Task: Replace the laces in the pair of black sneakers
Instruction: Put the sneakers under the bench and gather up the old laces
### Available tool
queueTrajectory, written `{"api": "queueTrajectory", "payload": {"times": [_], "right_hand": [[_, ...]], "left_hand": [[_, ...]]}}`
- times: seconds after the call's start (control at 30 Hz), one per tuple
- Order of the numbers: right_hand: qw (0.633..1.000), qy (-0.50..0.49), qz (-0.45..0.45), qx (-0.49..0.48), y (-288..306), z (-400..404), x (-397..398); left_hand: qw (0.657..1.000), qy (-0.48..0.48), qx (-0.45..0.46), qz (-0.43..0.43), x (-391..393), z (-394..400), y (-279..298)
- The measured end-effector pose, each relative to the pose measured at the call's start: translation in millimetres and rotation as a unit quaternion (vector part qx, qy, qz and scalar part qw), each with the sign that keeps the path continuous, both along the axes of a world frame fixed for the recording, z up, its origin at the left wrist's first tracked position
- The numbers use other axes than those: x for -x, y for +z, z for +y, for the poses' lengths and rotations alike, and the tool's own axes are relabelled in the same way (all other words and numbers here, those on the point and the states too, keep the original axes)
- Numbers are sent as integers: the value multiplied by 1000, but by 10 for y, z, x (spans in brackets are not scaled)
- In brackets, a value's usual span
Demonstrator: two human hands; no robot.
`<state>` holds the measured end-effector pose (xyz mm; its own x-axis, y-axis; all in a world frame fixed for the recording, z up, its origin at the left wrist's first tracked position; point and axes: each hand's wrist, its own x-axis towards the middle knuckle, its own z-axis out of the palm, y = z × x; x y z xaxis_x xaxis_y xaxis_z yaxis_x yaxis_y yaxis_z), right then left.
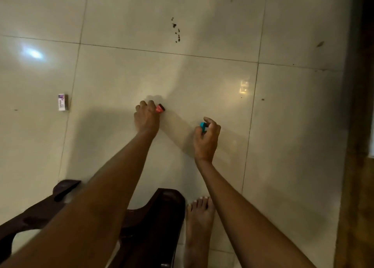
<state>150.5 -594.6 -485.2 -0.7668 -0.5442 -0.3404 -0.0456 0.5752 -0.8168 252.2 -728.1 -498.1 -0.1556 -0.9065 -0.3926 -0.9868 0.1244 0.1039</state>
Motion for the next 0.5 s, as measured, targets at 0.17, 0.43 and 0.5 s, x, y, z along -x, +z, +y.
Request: {"api": "queueTrajectory", "payload": {"times": [0.17, 0.43, 0.5], "right_hand": [[999, 32, 23, -33, 114, 417, 263], [994, -37, -67, -78, 1187, 874, 522], [992, -64, -70, -78, 1444, 941, 567]], "left_hand": [[998, 51, 11, 47, 9, 271, 184], [953, 172, -116, 220, 600, 1209, 1284], [942, 163, -144, 256, 797, 1438, 1572]]}}
